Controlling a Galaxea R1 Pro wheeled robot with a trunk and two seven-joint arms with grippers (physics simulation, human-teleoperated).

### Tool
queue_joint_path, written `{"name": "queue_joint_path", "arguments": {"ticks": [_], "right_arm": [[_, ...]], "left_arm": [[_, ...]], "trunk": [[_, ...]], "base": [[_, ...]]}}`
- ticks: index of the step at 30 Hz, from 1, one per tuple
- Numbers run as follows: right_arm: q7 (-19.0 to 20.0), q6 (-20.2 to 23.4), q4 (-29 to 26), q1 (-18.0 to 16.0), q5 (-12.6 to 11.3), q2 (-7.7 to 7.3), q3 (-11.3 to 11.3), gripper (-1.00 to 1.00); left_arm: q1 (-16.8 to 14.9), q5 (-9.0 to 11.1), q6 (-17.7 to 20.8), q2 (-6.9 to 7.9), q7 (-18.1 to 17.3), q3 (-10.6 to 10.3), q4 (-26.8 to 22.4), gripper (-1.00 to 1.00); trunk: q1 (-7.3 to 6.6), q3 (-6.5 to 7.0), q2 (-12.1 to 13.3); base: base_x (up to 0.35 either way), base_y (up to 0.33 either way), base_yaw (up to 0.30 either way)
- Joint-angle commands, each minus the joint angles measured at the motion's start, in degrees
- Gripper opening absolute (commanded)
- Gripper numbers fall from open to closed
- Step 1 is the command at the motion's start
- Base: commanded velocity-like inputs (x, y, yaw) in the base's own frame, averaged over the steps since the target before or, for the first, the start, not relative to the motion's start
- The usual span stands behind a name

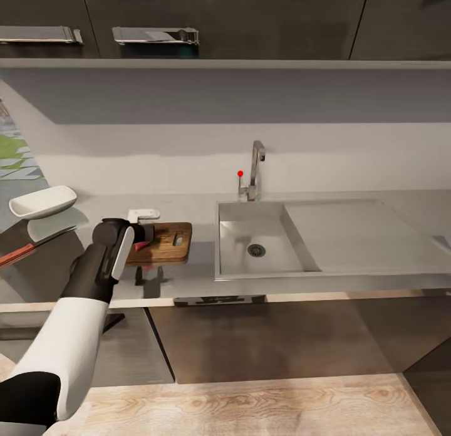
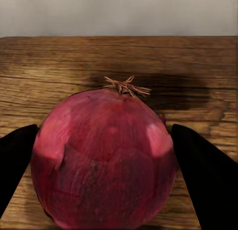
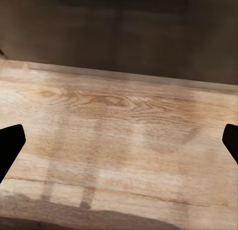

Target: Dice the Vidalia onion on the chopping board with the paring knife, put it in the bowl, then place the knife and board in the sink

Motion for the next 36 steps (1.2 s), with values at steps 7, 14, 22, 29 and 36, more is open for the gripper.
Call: {"name": "queue_joint_path", "arguments": {"ticks": [7,14,22,29,36], "right_arm": [[-0.6,0.0,0.0,0.0,0.6,-0.03,0.2,1.00],[-0.6,0.0,0.0,0.0,0.6,-0.02,0.2,1.00],[-0.6,0.0,0.0,0.0,0.6,-0.02,0.2,1.00],[-0.6,0.0,0.0,0.0,0.6,-0.02,0.2,1.00],[-0.6,0.0,0.0,0.0,0.6,-0.02,0.2,1.00]], "left_arm": [[0.6,0.5,0.2,-0.06,0.4,-0.1,-0.6,-1.00],[0.7,0.5,0.2,-0.07,0.4,-0.1,-0.6,-1.00],[0.7,0.5,0.2,-0.07,0.4,-0.1,-0.7,-1.00],[0.7,0.5,0.2,-0.07,0.4,-0.1,1.0,-1.00],[0.7,0.5,0.2,-0.07,0.4,-0.1,0.9,1.00]], "trunk": [[0.00,-0.06,0.0],[0.00,-0.06,0.0],[0.00,-0.06,0.0],[0.00,-0.06,0.0],[0.00,-0.06,0.0]], "base": [[0.000,0.000,0.000],[0.000,0.000,0.000],[0.000,0.000,0.000],[0.000,0.000,0.000],[0.000,0.000,0.000]]}}
